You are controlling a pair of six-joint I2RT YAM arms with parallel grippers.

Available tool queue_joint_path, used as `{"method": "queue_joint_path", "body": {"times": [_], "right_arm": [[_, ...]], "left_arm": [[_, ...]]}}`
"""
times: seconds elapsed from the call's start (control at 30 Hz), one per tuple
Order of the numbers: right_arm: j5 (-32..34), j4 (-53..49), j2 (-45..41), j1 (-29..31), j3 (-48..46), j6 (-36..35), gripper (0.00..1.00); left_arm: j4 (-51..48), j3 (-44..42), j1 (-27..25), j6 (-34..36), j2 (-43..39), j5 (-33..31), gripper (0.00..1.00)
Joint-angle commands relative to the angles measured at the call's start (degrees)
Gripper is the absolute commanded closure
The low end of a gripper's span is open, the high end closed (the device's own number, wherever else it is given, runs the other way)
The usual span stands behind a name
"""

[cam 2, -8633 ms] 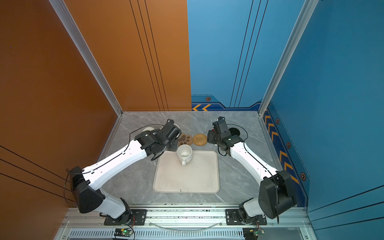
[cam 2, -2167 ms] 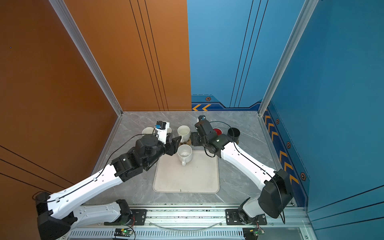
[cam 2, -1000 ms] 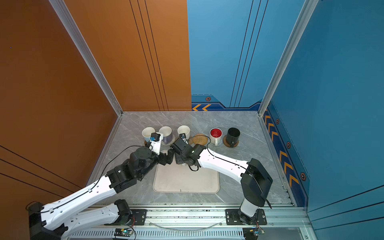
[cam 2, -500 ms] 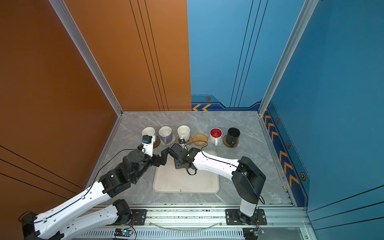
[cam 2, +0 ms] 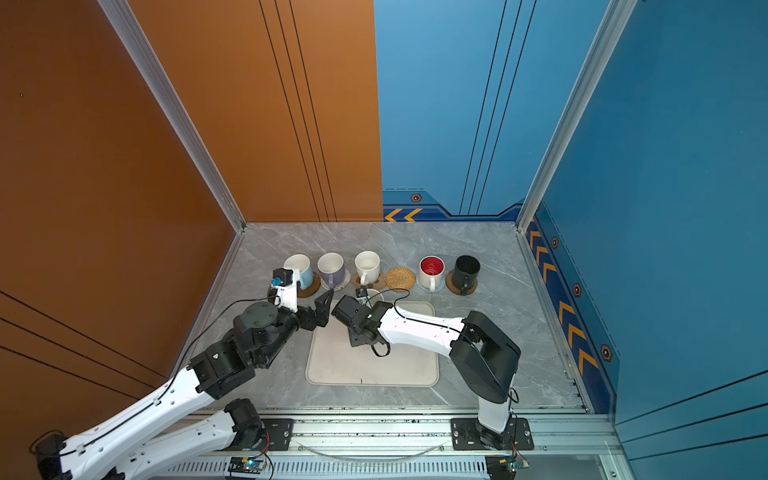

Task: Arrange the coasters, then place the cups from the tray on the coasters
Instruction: 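Lower the open right gripper onto the speckled mug's rim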

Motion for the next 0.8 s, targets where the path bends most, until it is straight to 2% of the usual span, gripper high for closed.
{"method": "queue_joint_path", "body": {"times": [0.0, 0.47, 0.77], "right_arm": [[0.44, 0.46, 0.64, -1.06, -0.23, 0.43, 0.34], [-0.23, 1.41, 2.94, -2.80, 1.44, -0.38, 0.40], [-0.40, 1.61, 3.73, -3.19, 1.80, -0.38, 0.51]], "left_arm": [[-0.52, -0.25, 0.66, -0.71, -1.02, -1.36, 0.05], [-2.45, -0.22, 1.71, -1.84, -2.81, -0.93, 0.04], [-2.20, -0.20, 3.02, -3.17, -3.14, 0.65, 0.04]]}}
